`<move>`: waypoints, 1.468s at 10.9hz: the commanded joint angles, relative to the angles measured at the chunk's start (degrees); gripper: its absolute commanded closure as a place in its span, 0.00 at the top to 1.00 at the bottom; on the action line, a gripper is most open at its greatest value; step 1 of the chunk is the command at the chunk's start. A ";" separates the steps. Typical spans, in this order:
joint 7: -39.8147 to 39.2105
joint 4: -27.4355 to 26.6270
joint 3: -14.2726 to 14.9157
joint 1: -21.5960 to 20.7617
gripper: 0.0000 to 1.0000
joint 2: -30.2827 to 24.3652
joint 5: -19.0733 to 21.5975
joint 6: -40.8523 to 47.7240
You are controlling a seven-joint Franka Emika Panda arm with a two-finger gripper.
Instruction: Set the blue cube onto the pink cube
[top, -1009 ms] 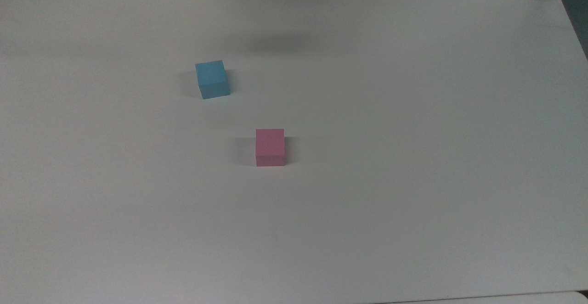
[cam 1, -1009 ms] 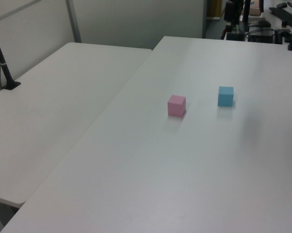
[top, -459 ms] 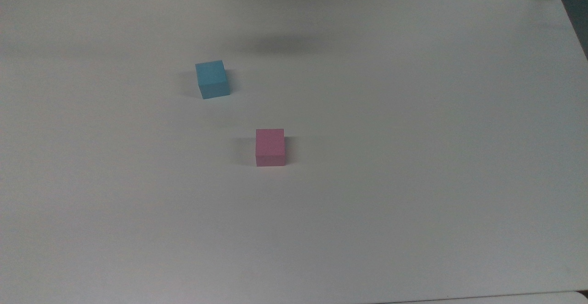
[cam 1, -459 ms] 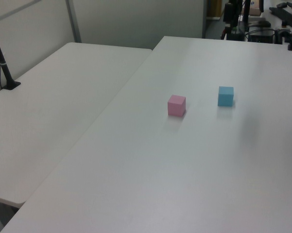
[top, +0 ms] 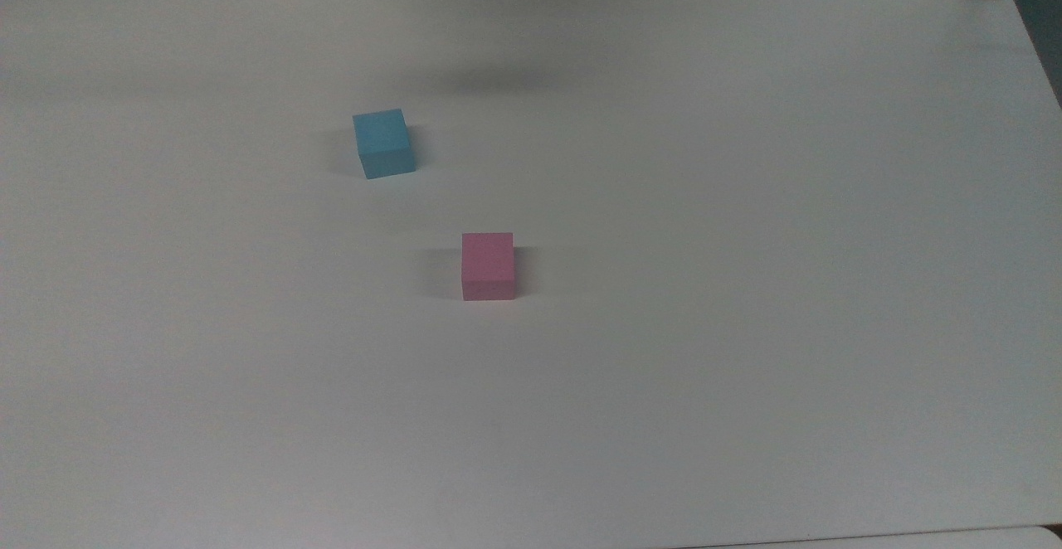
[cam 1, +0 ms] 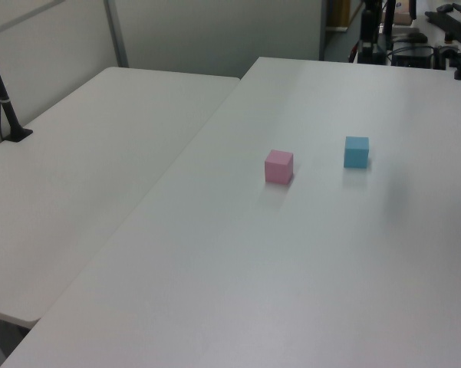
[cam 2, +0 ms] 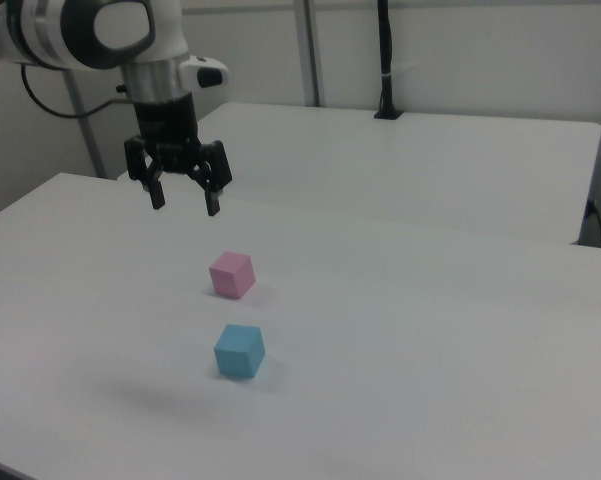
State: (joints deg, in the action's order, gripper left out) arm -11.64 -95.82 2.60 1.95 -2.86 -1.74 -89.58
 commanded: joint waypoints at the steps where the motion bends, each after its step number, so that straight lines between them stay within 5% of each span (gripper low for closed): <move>1: -5.94 -4.10 0.48 -0.29 1.00 0.74 -3.26 0.81; 4: -12.35 -9.19 0.92 1.11 1.00 2.41 -4.68 -1.73; 9: -11.92 -23.51 0.92 2.18 1.00 3.38 -4.24 -24.03; 16: -10.26 -23.80 0.66 1.12 1.00 10.50 -4.15 -29.59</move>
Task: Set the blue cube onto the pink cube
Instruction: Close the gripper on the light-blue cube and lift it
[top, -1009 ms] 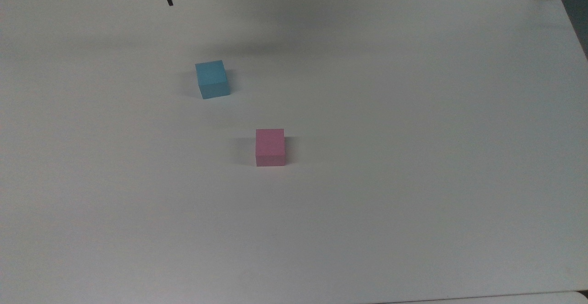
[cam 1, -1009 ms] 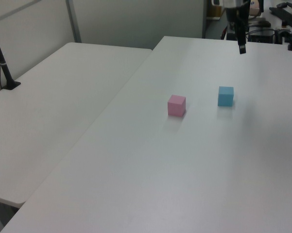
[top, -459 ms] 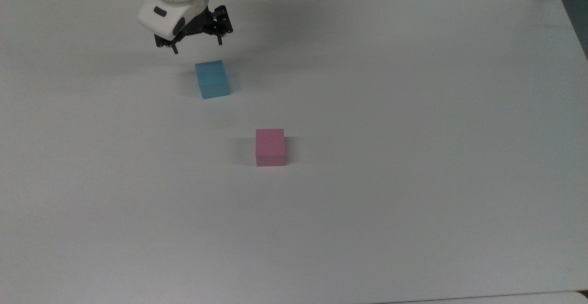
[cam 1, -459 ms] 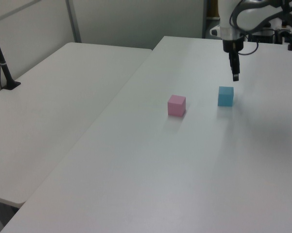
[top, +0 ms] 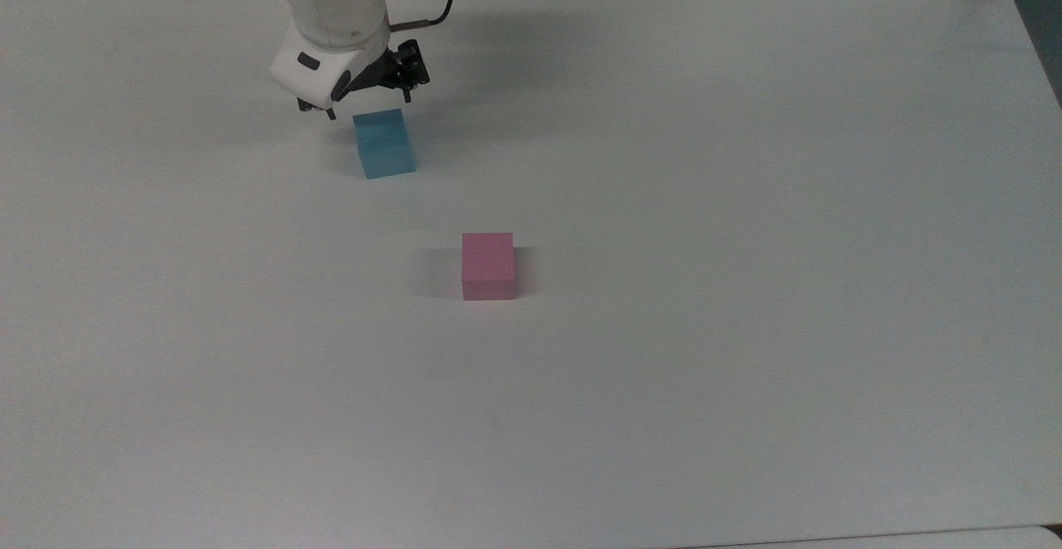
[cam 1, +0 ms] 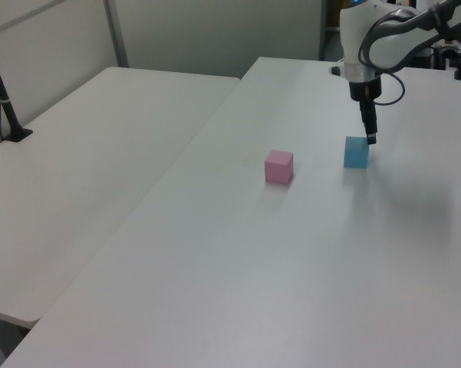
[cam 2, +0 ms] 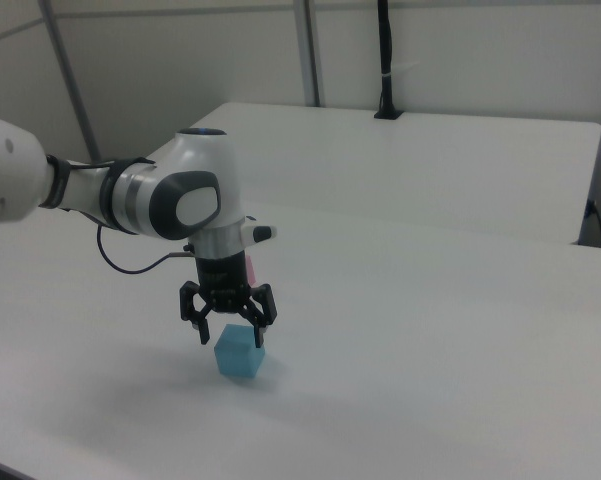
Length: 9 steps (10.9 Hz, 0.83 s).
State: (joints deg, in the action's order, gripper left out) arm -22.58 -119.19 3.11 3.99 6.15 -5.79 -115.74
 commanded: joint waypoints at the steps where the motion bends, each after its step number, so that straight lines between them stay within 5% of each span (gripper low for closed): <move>1: 1.66 -0.25 -0.12 -1.09 1.00 2.80 -0.10 -3.96; 3: 3.06 -0.25 -0.21 -2.41 0.89 4.47 -0.19 -5.27; 5: 2.55 0.79 -0.39 -2.59 0.48 4.92 -0.63 -4.76; 7: 2.46 7.78 -0.48 -2.15 0.44 4.83 0.07 4.15; 9: 2.98 16.67 -0.39 -2.23 0.44 4.92 4.88 12.01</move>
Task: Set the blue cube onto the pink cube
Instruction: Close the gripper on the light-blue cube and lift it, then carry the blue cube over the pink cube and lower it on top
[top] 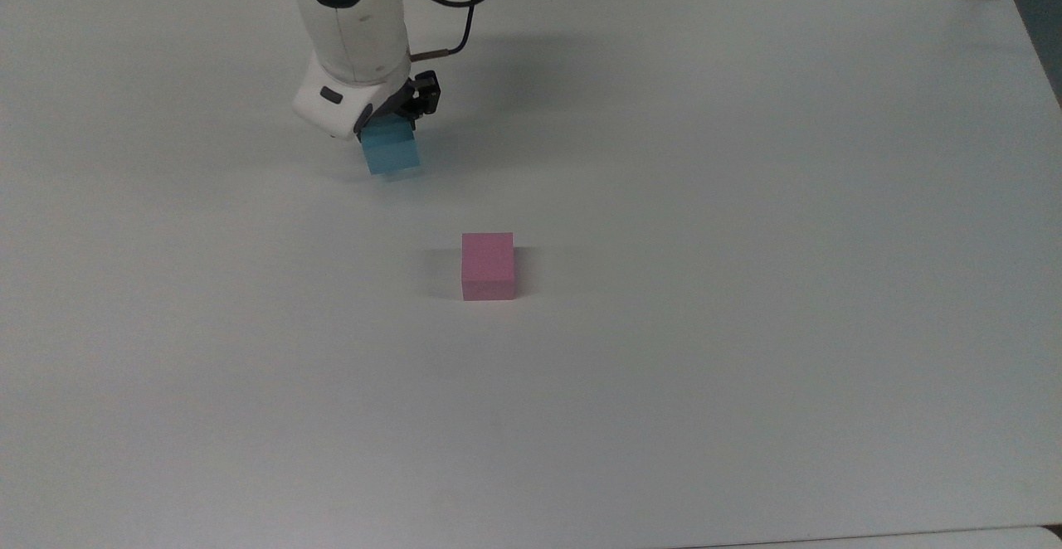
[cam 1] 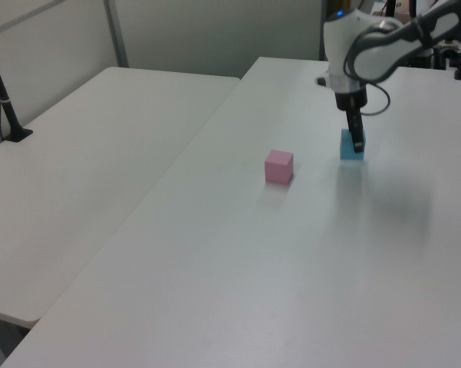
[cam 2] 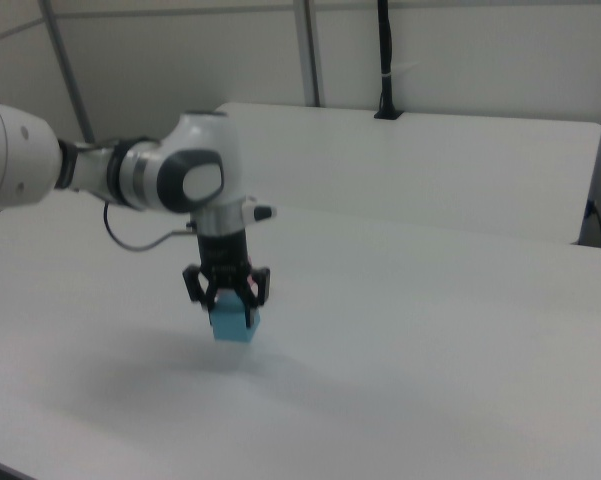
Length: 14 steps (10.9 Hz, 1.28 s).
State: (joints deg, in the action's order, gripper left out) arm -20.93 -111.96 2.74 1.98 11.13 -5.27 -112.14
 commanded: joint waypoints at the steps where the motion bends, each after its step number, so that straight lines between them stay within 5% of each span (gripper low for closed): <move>1: 1.77 12.09 -0.02 -0.39 0.44 -0.06 6.56 9.30; 6: 13.44 23.08 -0.02 -5.22 0.44 8.09 6.85 7.56; 14: 17.76 28.11 -1.25 -8.66 0.49 16.37 6.15 -0.42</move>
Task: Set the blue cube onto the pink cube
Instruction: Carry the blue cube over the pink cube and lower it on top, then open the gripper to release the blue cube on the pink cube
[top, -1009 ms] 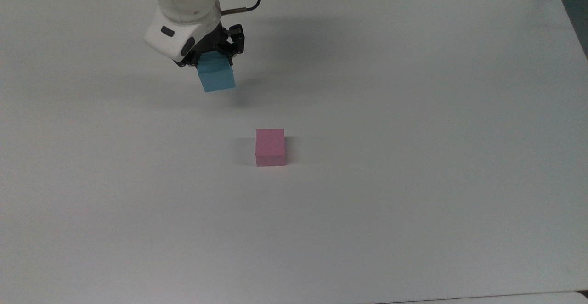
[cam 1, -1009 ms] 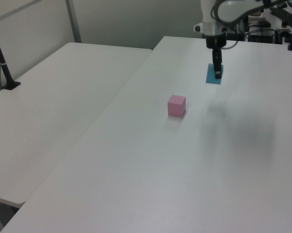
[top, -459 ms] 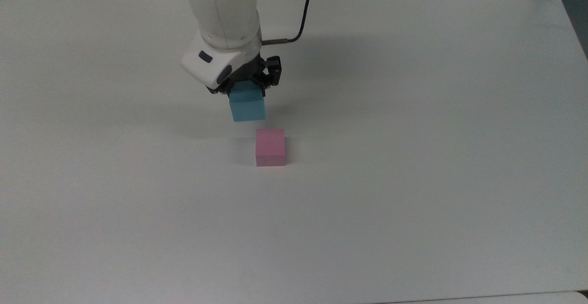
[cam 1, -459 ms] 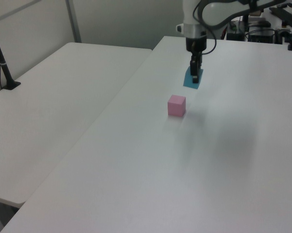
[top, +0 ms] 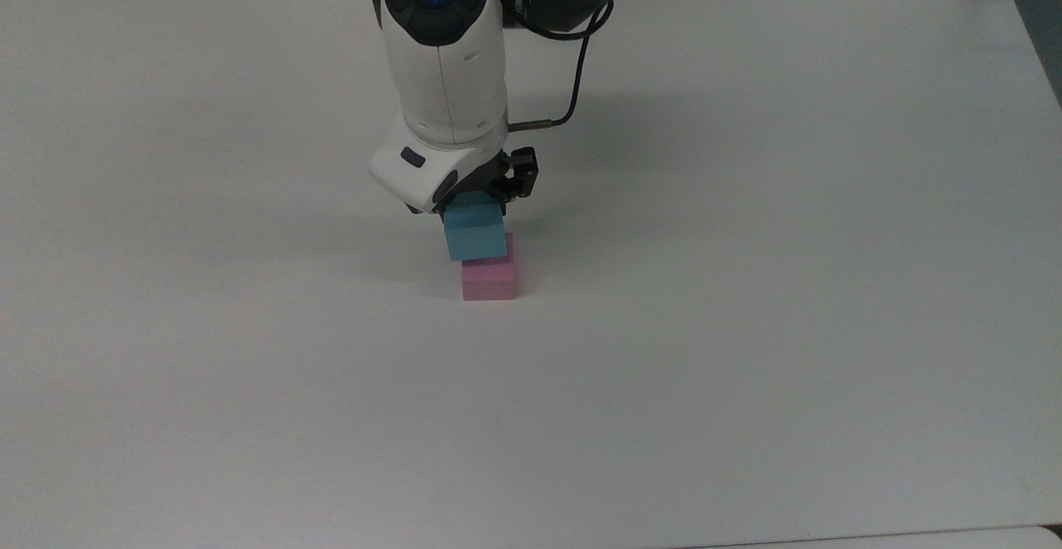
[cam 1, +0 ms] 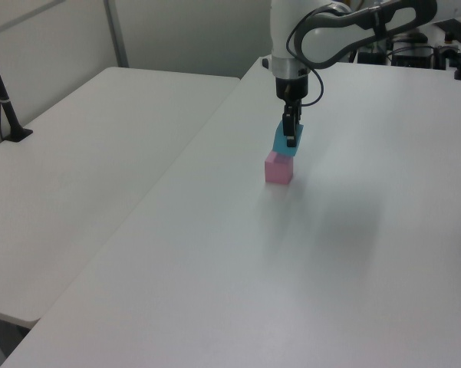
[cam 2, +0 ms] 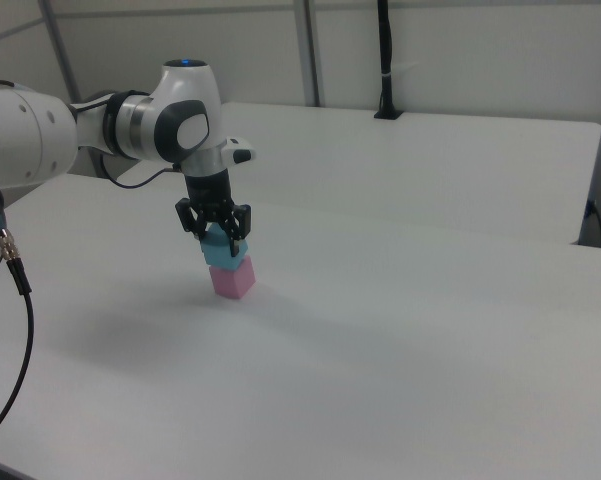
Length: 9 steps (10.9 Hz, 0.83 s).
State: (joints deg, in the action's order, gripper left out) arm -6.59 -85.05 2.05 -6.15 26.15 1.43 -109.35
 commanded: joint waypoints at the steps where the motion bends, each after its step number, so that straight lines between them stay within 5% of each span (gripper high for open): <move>1: 3.52 1.12 -0.56 -1.05 0.56 1.62 -1.76 -3.42; 2: 3.52 1.12 -0.56 -1.31 0.85 2.06 -2.30 -3.42; 3: 3.60 0.77 -0.56 -2.19 1.00 2.06 -3.61 -3.42; 7: 5.09 0.77 -0.56 -2.20 1.00 1.19 -4.68 -3.07; 9: 12.44 0.68 -0.56 -1.41 1.00 -3.45 -4.50 -2.63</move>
State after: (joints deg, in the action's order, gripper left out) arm -1.11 -84.12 1.41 -8.19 27.64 -2.88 -112.07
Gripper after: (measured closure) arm 0.000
